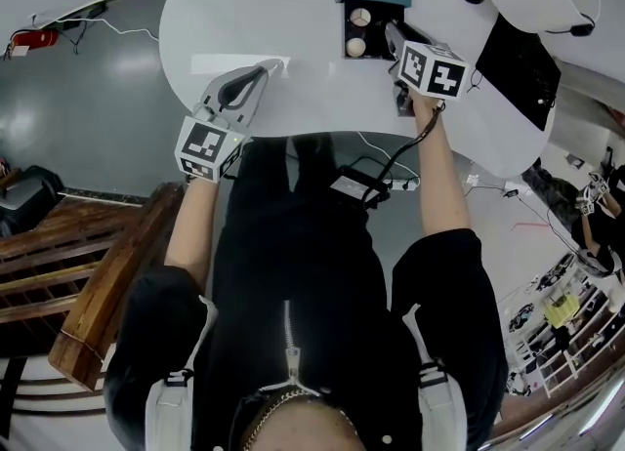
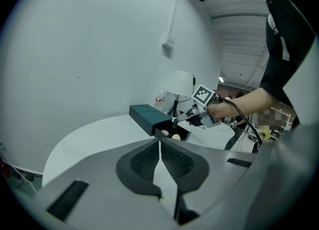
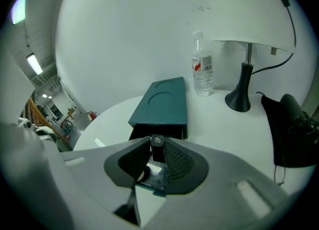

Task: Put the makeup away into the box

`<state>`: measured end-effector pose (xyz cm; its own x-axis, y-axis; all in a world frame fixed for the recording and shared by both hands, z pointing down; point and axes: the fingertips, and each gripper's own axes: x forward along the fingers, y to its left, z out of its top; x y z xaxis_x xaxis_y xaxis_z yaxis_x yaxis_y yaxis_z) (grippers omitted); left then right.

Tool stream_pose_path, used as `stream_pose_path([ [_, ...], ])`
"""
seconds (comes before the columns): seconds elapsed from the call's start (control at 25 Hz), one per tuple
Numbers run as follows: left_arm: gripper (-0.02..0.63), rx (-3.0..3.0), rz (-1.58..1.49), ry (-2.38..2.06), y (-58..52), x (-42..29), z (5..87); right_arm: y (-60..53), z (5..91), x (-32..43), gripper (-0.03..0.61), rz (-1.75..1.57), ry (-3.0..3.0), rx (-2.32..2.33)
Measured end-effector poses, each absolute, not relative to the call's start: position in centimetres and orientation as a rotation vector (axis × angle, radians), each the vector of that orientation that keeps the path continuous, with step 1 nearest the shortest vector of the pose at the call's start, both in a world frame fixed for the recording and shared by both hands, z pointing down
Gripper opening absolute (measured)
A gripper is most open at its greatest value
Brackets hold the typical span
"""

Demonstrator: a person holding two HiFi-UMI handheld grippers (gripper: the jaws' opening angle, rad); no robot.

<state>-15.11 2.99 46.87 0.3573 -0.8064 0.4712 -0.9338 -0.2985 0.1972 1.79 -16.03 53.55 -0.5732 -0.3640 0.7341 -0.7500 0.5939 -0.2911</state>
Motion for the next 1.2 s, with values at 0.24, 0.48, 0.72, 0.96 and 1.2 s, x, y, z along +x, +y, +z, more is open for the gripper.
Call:
stream_pose_path([
  [0.24, 0.014, 2.230, 0.425, -1.545, 3.5, -13.1, 45.4, -14.0, 50.8, 4.0, 0.089, 0.818, -2.294, 0.835],
  [0.48, 0.014, 2.277, 0.440, -1.569, 3.9, -12.4, 43.0, -11.5, 47.1, 6.3, 0.089, 0.837, -2.386, 0.852],
  [0.72, 0.014, 2.342, 0.438, -1.550, 5.8, -11.4, 41.4, -7.6, 43.0, 9.8, 0.089, 0.866, -2.493, 0.943],
  [0.96, 0.014, 2.449, 0.379, -1.520, 11.3, -10.4, 39.8, -0.2, 39.6, 12.3, 0.089, 0.758, -2.598, 1.107],
  [1.2, 0.014, 2.485, 0.401, -1.495, 17.4, -9.1, 39.1, 6.0, 38.5, 12.3, 0.089, 0.680, -2.641, 1.149],
])
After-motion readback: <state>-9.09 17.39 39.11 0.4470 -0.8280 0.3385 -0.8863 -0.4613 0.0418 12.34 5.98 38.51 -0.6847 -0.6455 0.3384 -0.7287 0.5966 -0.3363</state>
